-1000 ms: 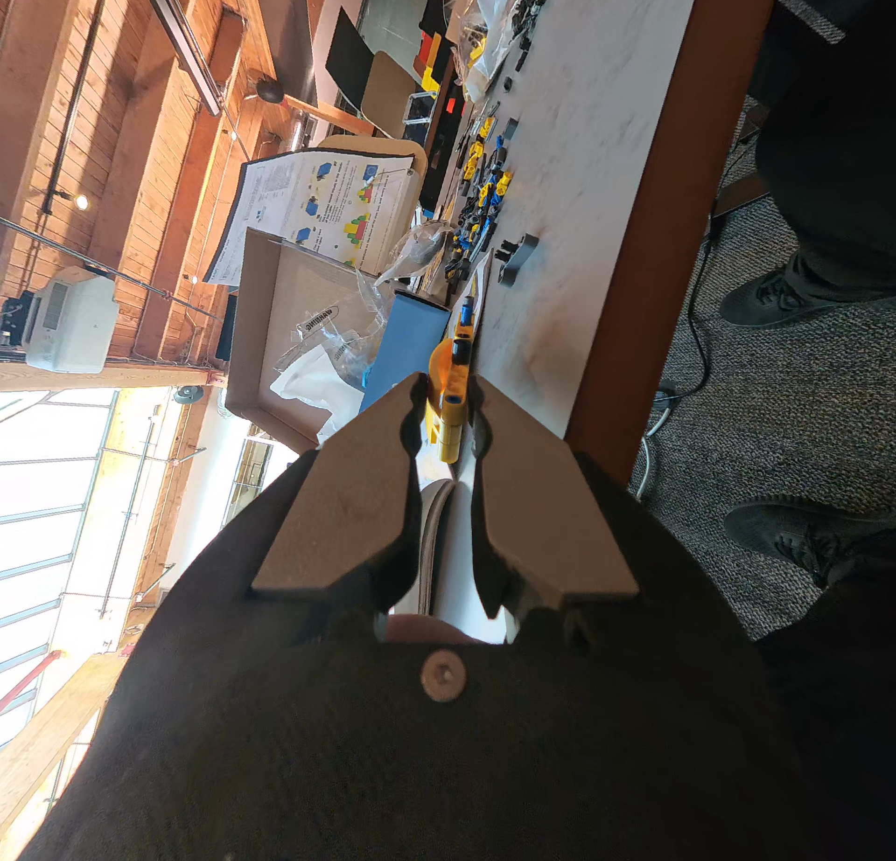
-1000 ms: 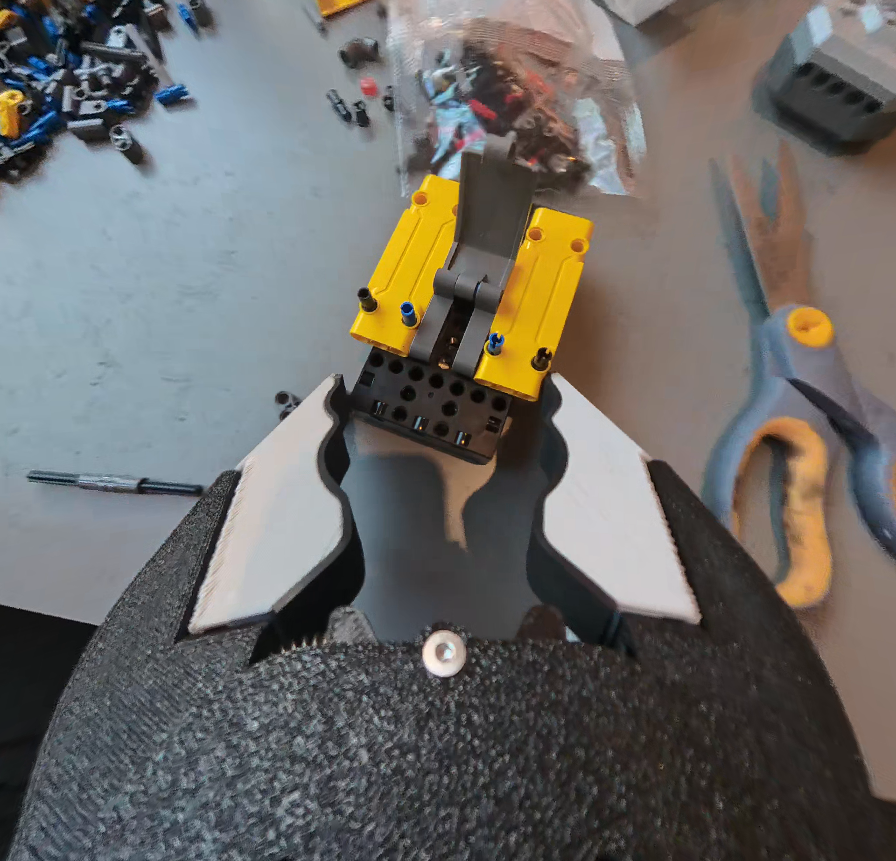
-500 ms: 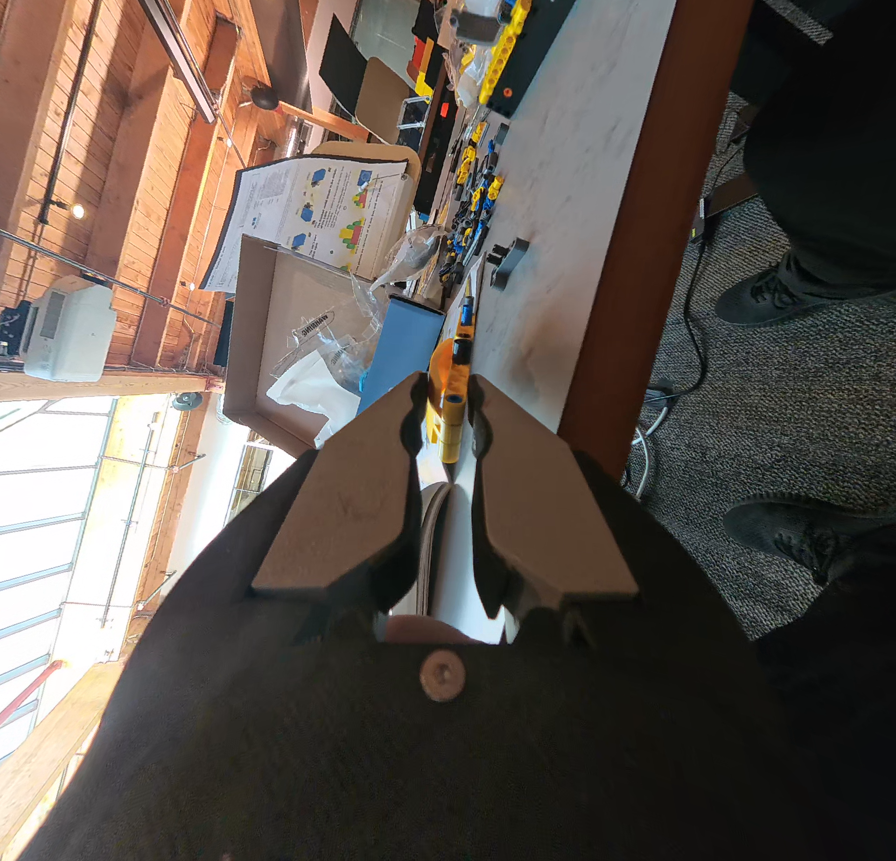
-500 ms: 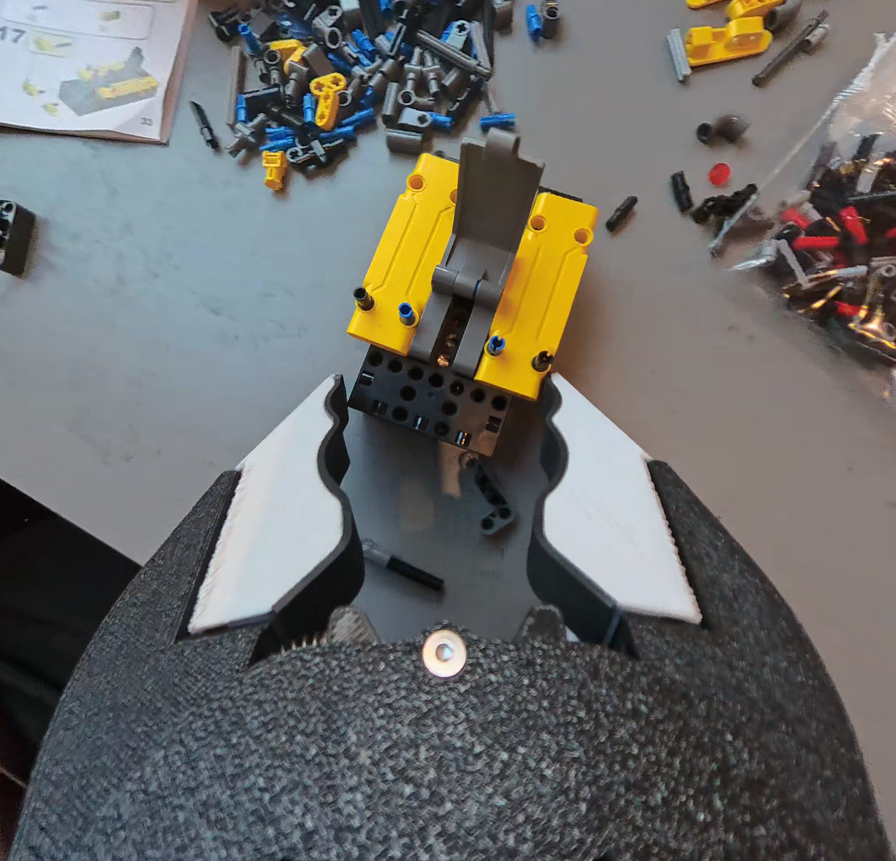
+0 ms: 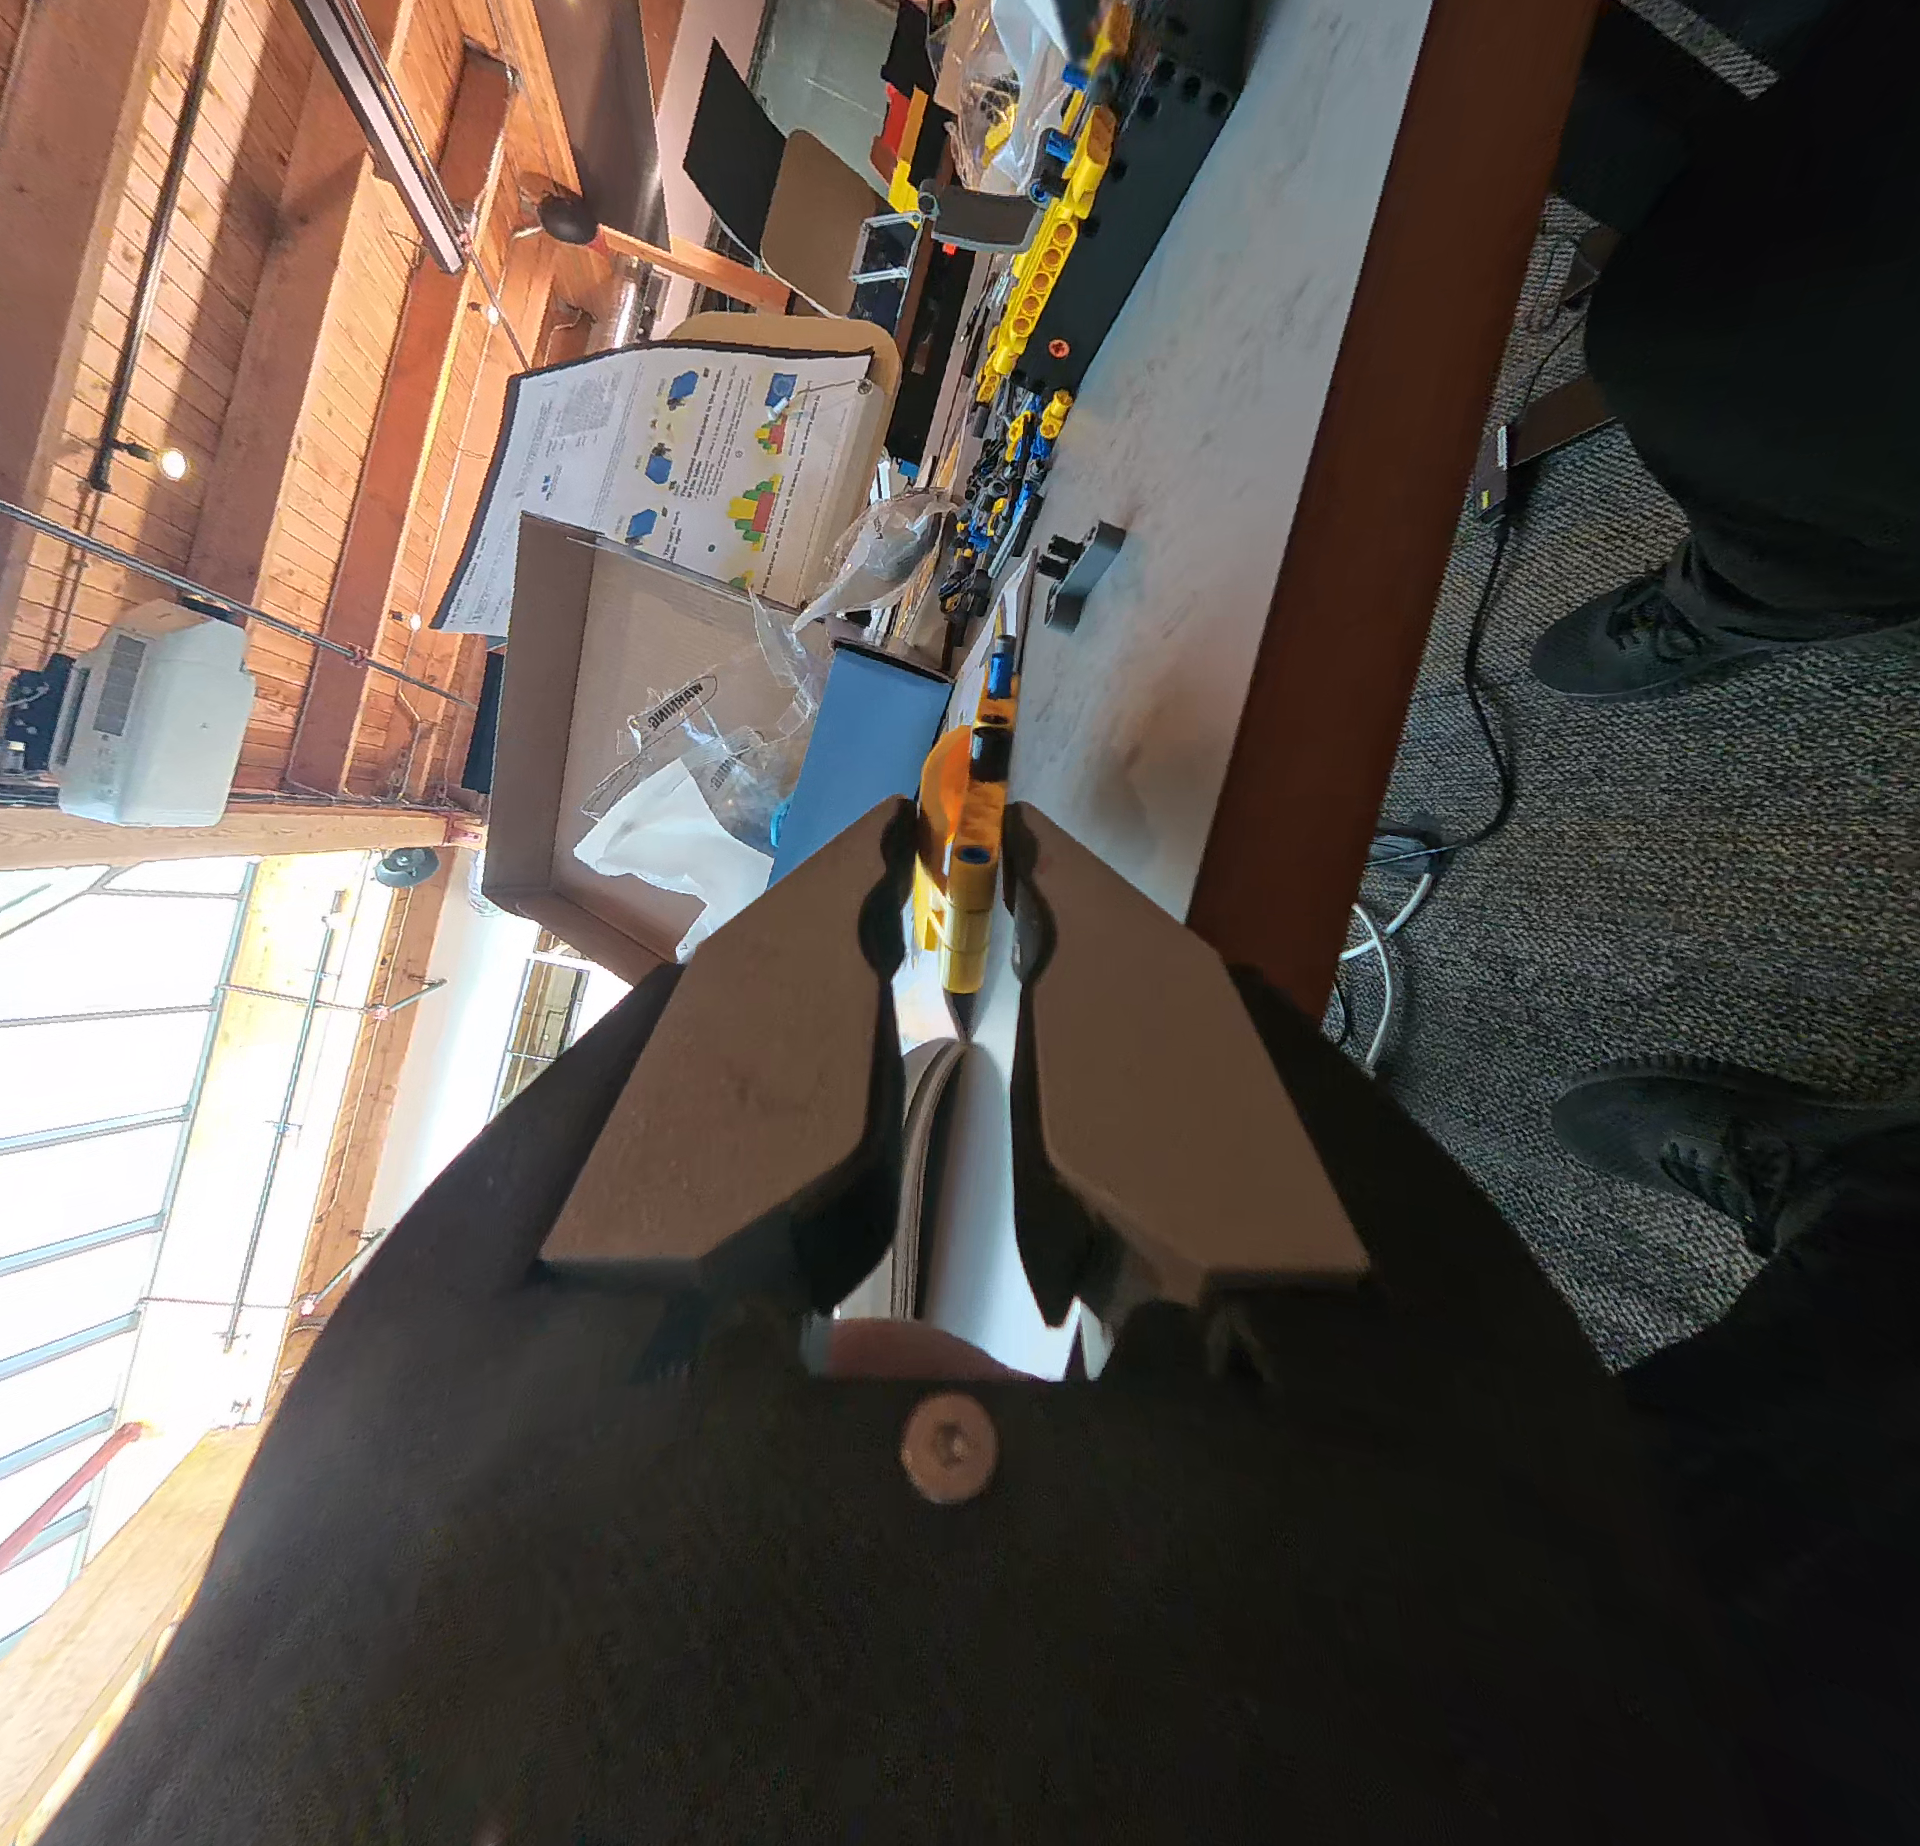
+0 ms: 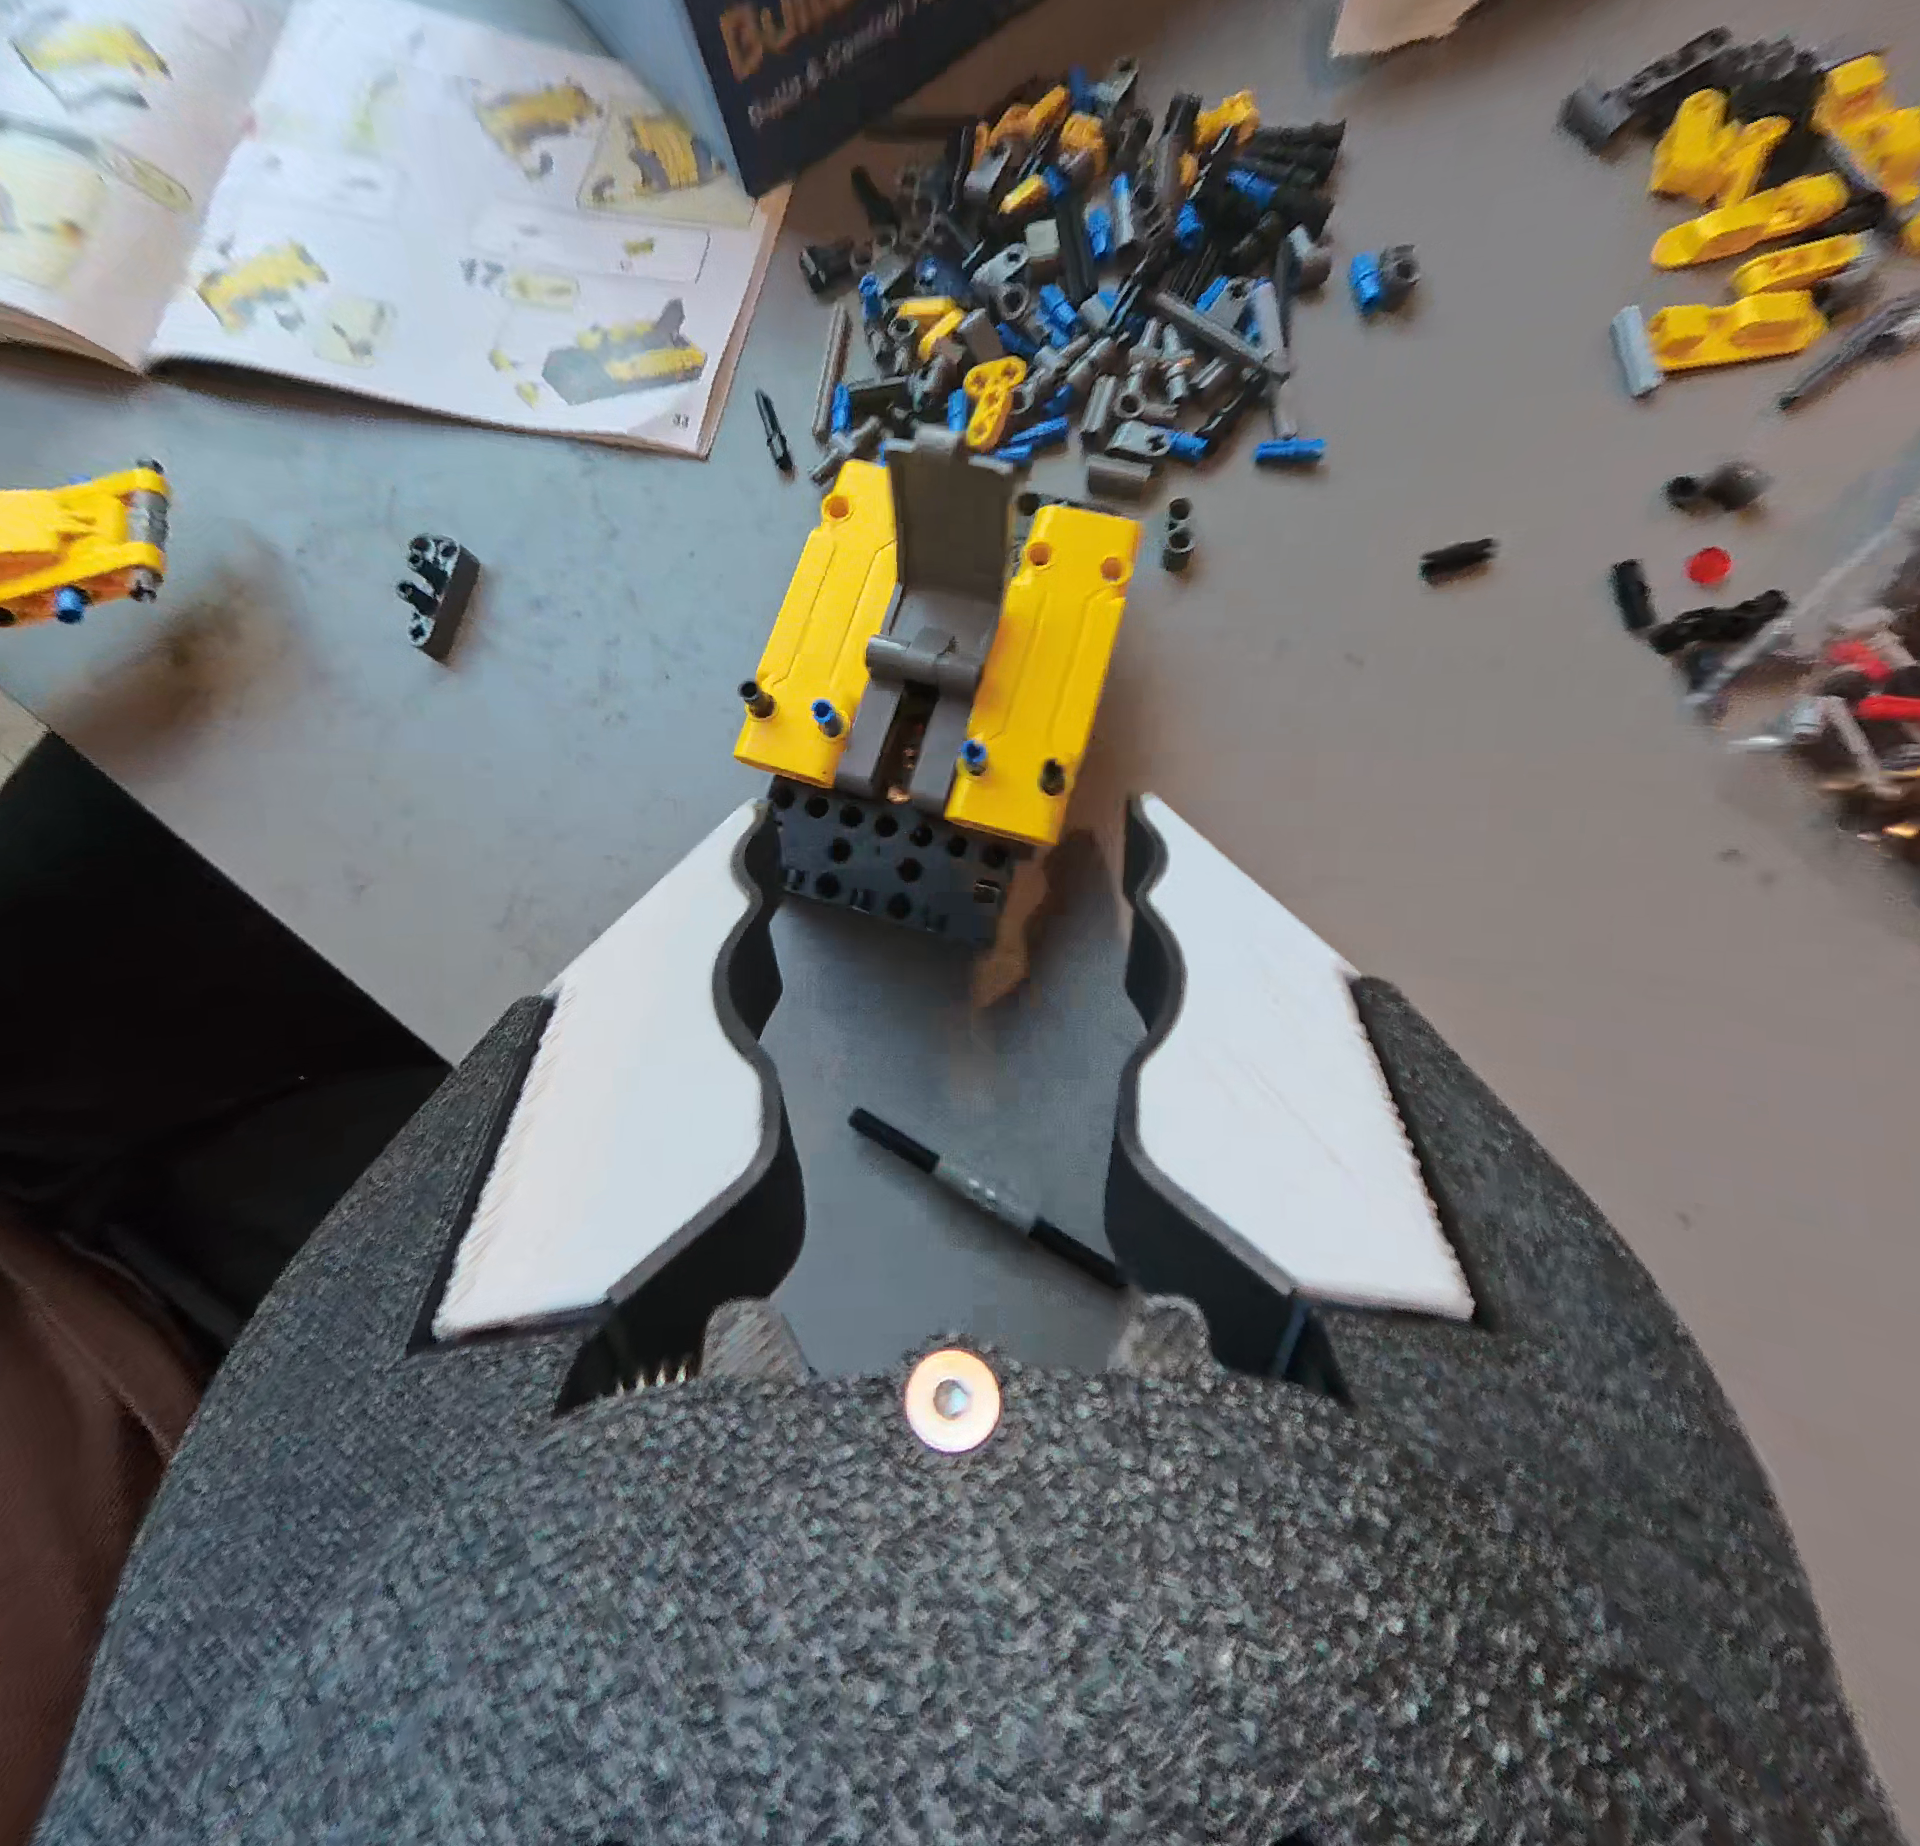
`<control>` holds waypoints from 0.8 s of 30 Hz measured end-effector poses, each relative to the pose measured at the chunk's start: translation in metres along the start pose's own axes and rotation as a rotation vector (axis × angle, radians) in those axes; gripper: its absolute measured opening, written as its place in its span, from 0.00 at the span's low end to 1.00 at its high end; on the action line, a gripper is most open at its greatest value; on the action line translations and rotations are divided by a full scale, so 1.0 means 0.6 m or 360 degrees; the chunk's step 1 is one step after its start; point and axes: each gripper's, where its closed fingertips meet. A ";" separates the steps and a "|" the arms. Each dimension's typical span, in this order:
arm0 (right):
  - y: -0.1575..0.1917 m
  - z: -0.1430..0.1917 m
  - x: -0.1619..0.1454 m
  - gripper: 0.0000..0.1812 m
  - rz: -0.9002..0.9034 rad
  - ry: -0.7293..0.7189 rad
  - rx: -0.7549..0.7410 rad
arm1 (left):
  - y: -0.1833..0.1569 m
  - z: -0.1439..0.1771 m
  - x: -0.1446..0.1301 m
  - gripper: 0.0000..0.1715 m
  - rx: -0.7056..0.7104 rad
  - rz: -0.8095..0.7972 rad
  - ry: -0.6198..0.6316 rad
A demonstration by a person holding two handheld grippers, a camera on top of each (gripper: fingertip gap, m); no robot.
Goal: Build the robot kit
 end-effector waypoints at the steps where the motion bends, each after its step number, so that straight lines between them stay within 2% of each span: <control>1: -0.015 0.018 0.007 0.35 -0.0027 -0.0042 -0.0009 | 0.001 0.000 0.000 0.07 0.0000 0.0006 -0.0001; 4: -0.066 0.063 0.007 0.28 -0.0038 -0.0115 -0.0025 | 0.001 -0.001 -0.004 0.07 -0.0004 0.0015 0.0001; 9: -0.125 0.067 -0.072 0.26 0.0027 0.0078 -0.0069 | 0.002 0.000 0.000 0.07 0.0000 0.0014 -0.0006; 12: -0.114 0.050 -0.095 0.26 0.0004 0.0077 0.0039 | -0.002 0.000 0.000 0.08 -0.0004 0.0003 0.0001; 16: -0.115 0.031 -0.109 0.25 0.0018 0.0104 0.0033 | -0.013 -0.003 -0.004 0.08 -0.0027 -0.0016 0.0022; 18: -0.112 0.024 -0.112 0.20 0.0045 0.0120 0.0029 | -0.014 -0.004 -0.004 0.07 -0.0025 -0.0023 0.0020; 20: -0.109 0.022 -0.114 0.06 0.0088 0.0126 0.0025 | -0.014 -0.004 -0.004 0.07 -0.0028 -0.0017 0.0018; 24: -0.111 0.020 -0.112 0.07 0.0099 0.0119 -0.0020 | -0.014 -0.004 -0.001 0.07 -0.0032 -0.0026 0.0009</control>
Point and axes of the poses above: each gripper's, where its closed fingertips meet, z back along the fingers, x out of its top, y = z × x across the jaws, and after that the axes turned 4 degrees about -x, right-handed
